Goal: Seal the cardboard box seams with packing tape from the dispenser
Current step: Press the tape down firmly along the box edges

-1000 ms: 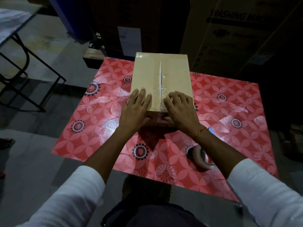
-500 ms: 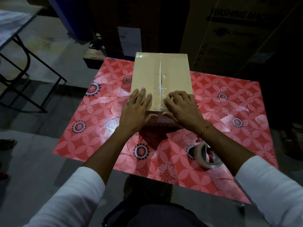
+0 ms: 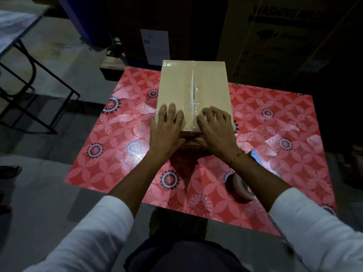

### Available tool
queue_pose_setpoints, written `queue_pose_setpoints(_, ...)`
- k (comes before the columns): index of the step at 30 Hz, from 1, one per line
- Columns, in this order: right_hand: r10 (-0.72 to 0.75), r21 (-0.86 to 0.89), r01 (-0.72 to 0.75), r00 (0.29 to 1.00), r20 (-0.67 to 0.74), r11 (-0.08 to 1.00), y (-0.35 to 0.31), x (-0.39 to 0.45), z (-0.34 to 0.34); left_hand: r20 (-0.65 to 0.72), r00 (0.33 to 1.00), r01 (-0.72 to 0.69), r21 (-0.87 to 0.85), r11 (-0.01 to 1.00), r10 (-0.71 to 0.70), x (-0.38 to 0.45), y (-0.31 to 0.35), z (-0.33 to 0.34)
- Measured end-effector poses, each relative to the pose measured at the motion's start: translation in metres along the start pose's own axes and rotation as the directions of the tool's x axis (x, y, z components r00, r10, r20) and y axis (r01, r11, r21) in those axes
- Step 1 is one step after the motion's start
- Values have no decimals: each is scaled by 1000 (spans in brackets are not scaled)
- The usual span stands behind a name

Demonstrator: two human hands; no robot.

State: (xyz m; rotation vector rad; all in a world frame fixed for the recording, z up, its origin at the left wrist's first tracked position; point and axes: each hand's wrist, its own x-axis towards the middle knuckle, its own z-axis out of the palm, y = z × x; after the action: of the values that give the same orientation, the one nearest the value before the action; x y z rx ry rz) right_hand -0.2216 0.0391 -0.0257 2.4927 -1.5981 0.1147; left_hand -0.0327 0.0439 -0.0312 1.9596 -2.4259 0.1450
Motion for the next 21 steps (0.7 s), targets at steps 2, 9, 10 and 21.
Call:
queue_pose_setpoints(2, -14, -27, 14, 1000, 21, 1000, 3, -1, 2, -2, 1000, -1, -2, 1000, 1, 1, 0, 0)
queue_pose_setpoints(9, -34, -27, 34, 999, 22, 999, 6, -2, 2, 29, 999, -30, -10, 999, 30, 2, -4, -2)
queue_pose_setpoints(10, -27, -15, 27, 1000, 2, 1000, 5, -2, 1, 29, 999, -38, -15, 999, 38, 3, -5, -2)
queue_pose_setpoints(21, -68, 51, 66, 997, 33, 997, 15, 1, -5, 39, 988, -146, -90, 985, 150, 15, -28, -1)
